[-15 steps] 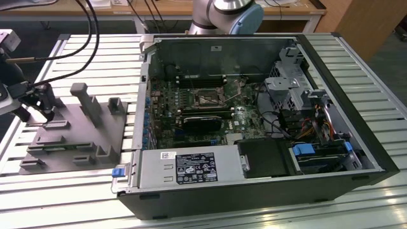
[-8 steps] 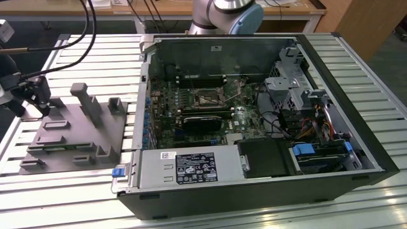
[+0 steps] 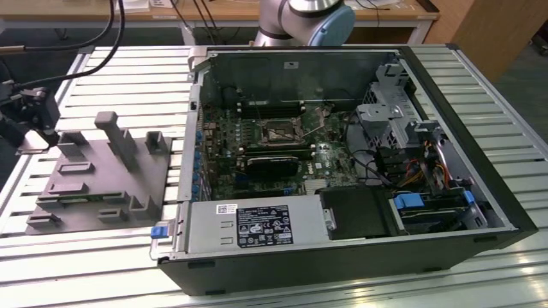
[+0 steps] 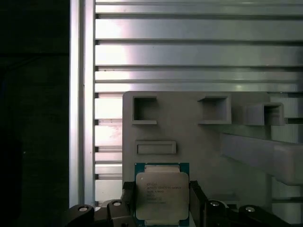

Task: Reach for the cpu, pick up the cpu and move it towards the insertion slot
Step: 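Pick up the cpu and move it towards the insertion slot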

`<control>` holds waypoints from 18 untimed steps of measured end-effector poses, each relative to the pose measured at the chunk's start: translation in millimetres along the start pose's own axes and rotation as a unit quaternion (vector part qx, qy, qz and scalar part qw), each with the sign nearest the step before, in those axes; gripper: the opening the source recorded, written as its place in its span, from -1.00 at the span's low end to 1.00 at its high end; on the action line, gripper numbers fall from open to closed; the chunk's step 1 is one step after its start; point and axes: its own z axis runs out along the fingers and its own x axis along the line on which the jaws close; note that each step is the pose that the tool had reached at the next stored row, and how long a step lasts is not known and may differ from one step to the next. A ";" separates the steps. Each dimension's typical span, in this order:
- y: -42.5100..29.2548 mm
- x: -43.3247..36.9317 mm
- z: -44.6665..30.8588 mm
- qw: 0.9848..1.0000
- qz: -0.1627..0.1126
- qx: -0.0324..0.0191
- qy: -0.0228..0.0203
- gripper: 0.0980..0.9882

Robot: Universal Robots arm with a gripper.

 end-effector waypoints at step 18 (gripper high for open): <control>2.0 -1.3 -52.2 1.000 0.000 0.000 -0.001 0.00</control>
